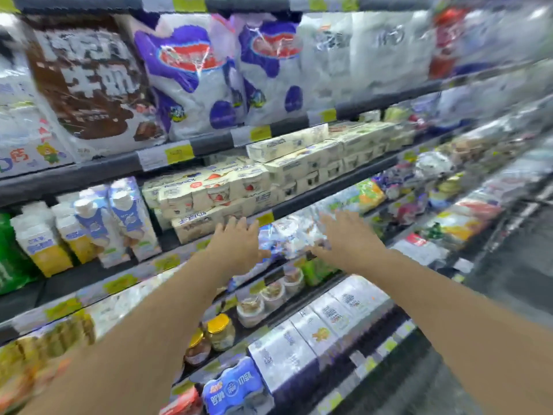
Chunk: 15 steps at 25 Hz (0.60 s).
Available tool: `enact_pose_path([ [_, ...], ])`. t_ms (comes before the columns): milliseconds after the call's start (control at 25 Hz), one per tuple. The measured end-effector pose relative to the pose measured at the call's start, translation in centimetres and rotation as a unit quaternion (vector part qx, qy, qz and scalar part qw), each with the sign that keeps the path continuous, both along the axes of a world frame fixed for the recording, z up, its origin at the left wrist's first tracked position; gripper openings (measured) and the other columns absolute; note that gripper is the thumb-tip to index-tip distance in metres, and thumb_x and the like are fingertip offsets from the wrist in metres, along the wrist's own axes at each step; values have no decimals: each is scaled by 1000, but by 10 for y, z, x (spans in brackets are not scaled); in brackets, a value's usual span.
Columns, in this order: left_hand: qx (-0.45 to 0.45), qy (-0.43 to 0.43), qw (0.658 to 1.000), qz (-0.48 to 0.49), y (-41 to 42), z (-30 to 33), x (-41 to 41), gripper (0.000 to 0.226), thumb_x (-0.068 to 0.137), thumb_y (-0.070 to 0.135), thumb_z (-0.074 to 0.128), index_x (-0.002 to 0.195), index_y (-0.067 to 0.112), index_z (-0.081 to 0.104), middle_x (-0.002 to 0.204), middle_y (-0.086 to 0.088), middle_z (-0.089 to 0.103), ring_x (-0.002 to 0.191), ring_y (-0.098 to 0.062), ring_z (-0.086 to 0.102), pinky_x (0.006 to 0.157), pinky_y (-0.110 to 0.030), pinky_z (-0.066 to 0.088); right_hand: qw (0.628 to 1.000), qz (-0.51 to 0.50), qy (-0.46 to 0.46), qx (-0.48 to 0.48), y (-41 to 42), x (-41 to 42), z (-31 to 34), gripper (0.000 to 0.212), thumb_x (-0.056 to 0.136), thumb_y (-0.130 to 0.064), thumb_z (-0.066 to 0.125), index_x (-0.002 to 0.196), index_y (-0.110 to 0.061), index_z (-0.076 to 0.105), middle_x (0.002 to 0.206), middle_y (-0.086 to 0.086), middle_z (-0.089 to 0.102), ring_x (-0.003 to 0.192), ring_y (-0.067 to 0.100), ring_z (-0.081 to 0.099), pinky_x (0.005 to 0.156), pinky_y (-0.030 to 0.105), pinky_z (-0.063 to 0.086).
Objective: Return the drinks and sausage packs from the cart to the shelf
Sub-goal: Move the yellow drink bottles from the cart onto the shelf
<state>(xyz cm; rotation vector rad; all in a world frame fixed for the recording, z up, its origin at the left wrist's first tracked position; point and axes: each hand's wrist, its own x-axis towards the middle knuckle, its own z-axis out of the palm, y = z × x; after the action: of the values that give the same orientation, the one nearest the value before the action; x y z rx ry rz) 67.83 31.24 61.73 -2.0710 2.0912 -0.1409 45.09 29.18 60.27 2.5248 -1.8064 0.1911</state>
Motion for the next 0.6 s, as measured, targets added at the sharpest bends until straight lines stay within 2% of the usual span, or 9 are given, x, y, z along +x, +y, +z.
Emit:
enact_pose_path([
  [120, 16, 7, 998, -60, -25, -17, -98, 86, 93, 65, 39, 157, 17, 8, 164, -15, 11, 150, -36, 9, 119, -56, 13, 996, -80, 16, 28, 3, -112, -16, 87, 92, -65, 43, 156, -14, 15, 164, 17, 9, 151, 35, 8, 120, 51, 19],
  [240, 36, 28, 993, -110, -46, -22, -186, 86, 94, 62, 40, 158, 18, 3, 165, -15, 1, 152, -36, 0, 121, -57, 4, 988, -146, 16, 50, 8, -203, -27, 88, 92, -66, 42, 157, -14, 13, 165, 17, 4, 151, 37, 6, 120, 54, 17],
  [440, 65, 20, 975, -213, -94, -46, -314, 88, 94, 65, 37, 158, 19, -1, 166, -14, -1, 152, -38, 0, 121, -58, 3, 963, -259, -1, 69, 12, -317, -52, 87, 91, -66, 44, 155, -14, 18, 164, 15, 9, 150, 37, 10, 119, 53, 20],
  [600, 88, -5, 951, -296, -146, -80, -406, 89, 94, 66, 36, 158, 17, -1, 165, -16, 5, 150, -39, 7, 119, -59, 9, 934, -340, 6, 110, -6, -391, -82, 91, 91, -68, 40, 158, -13, 10, 165, 16, 3, 151, 36, 6, 119, 52, 15],
])
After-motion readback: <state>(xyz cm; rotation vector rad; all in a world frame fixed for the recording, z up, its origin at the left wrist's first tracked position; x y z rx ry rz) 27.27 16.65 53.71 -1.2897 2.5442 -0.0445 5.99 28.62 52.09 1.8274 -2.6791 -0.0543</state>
